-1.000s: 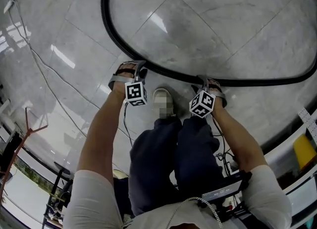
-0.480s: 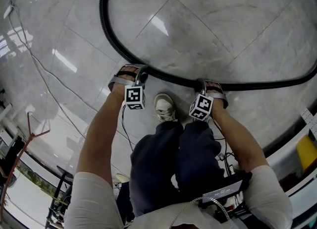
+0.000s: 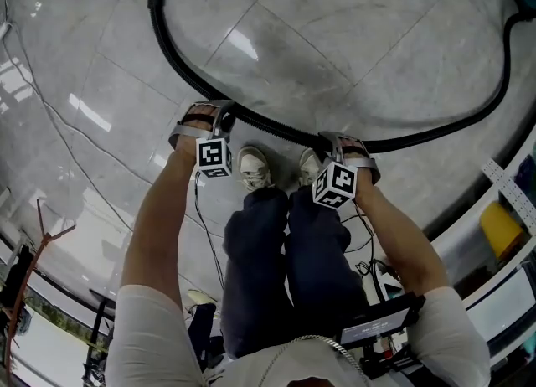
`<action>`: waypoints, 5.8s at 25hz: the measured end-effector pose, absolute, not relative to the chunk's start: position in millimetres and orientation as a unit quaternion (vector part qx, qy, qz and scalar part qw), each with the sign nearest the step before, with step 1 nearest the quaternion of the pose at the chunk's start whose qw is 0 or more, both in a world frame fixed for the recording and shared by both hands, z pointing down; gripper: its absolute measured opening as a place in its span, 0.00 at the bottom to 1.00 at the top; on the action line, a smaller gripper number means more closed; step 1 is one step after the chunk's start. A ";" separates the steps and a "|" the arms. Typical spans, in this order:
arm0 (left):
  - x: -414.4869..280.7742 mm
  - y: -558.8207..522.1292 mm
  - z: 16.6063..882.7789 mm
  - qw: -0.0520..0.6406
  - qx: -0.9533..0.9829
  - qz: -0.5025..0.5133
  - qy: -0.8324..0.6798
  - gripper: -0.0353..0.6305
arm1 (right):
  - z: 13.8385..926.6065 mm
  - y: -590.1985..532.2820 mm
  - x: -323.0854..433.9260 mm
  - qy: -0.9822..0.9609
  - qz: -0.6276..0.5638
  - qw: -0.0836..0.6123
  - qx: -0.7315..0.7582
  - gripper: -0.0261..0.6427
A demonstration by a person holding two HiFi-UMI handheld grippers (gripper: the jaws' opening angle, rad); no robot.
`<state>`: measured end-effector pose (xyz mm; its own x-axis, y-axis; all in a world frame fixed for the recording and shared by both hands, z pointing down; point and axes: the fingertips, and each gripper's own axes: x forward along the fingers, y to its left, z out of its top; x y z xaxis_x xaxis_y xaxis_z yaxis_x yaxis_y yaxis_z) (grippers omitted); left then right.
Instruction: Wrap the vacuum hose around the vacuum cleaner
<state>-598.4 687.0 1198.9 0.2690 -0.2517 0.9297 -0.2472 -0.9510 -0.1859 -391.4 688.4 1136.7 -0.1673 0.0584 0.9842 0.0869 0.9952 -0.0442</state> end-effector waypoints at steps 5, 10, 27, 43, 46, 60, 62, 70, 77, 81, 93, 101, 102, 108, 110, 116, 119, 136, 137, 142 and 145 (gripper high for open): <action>-588.5 659.5 1152.6 0.036 -0.796 -0.582 0.166 0.30 | 1064.9 670.4 -390.6 -0.779 -0.006 0.626 -0.037 0.30; -577.2 637.4 1104.3 0.058 -0.796 -0.577 0.173 0.31 | 989.8 653.3 -393.0 -0.794 -0.004 0.607 -0.032 0.30; -533.6 611.1 891.8 0.072 -0.838 -0.495 0.218 0.34 | 793.5 626.7 -350.5 -0.804 0.008 0.594 -0.012 0.29; -521.8 639.7 654.2 0.055 -0.846 -0.468 0.251 0.32 | 660.4 611.8 -326.5 -0.812 -0.055 0.569 0.119 0.26; -524.1 640.0 623.5 0.060 -0.842 -0.470 0.260 0.32 | 641.2 605.7 -330.6 -0.818 -0.057 0.552 0.153 0.26; -495.4 643.9 499.5 0.075 -0.871 -0.415 0.253 0.31 | 574.0 578.3 -298.0 -0.777 -0.110 0.544 0.296 0.33; -486.9 645.3 481.6 0.082 -0.874 -0.406 0.254 0.31 | 551.6 578.0 -287.9 -0.772 -0.127 0.538 0.313 0.32; -454.2 623.3 439.7 0.118 -0.890 -0.372 0.236 0.31 | 475.4 574.7 -240.8 -0.737 -0.158 0.514 0.409 0.32; -399.8 601.9 424.2 0.136 -0.915 -0.322 0.200 0.31 | 433.5 580.8 -179.5 -0.693 -0.147 0.502 0.496 0.32; -356.8 593.6 411.1 0.141 -0.927 -0.299 0.177 0.31 | 408.9 588.3 -135.4 -0.666 -0.137 0.497 0.539 0.32; -226.0 577.3 382.6 0.179 -0.939 -0.262 0.130 0.32 | 372.5 604.6 -5.2 -0.613 -0.120 0.474 0.620 0.32; -142.1 556.7 361.6 0.179 -0.945 -0.252 0.107 0.32 | 352.1 594.8 75.9 -0.613 -0.102 0.453 0.639 0.32; -133.6 553.6 360.0 0.179 -0.945 -0.252 0.104 0.32 | 350.1 592.2 84.1 -0.614 -0.100 0.451 0.640 0.32; -109.4 541.4 362.7 0.177 -0.948 -0.245 0.099 0.32 | 346.5 584.7 105.7 -0.607 -0.096 0.452 0.647 0.32; -98.0 537.9 363.4 0.175 -0.949 -0.246 0.096 0.32 | 347.7 583.6 116.5 -0.604 -0.091 0.452 0.650 0.32; -67.0 512.4 362.9 0.171 -0.952 -0.241 0.082 0.32 | 352.7 565.7 146.3 -0.594 -0.067 0.452 0.663 0.32; -59.8 488.8 362.9 0.168 -0.954 -0.238 0.073 0.32 | 353.5 546.0 152.5 -0.587 -0.057 0.456 0.666 0.32; -56.0 352.1 350.9 0.138 -0.969 -0.196 0.056 0.32 | 329.6 421.8 152.0 -0.542 -0.049 0.454 0.706 0.32; -55.6 346.3 351.6 0.137 -0.970 -0.194 0.055 0.32 | 329.4 416.4 152.4 -0.539 -0.048 0.454 0.708 0.32; -58.1 318.7 349.9 0.122 -0.972 -0.193 0.055 0.32 | 326.1 388.7 150.4 -0.535 -0.042 0.455 0.711 0.32; -56.4 304.0 350.3 0.113 -0.973 -0.194 0.059 0.32 | 324.5 371.4 153.0 -0.535 -0.043 0.456 0.709 0.32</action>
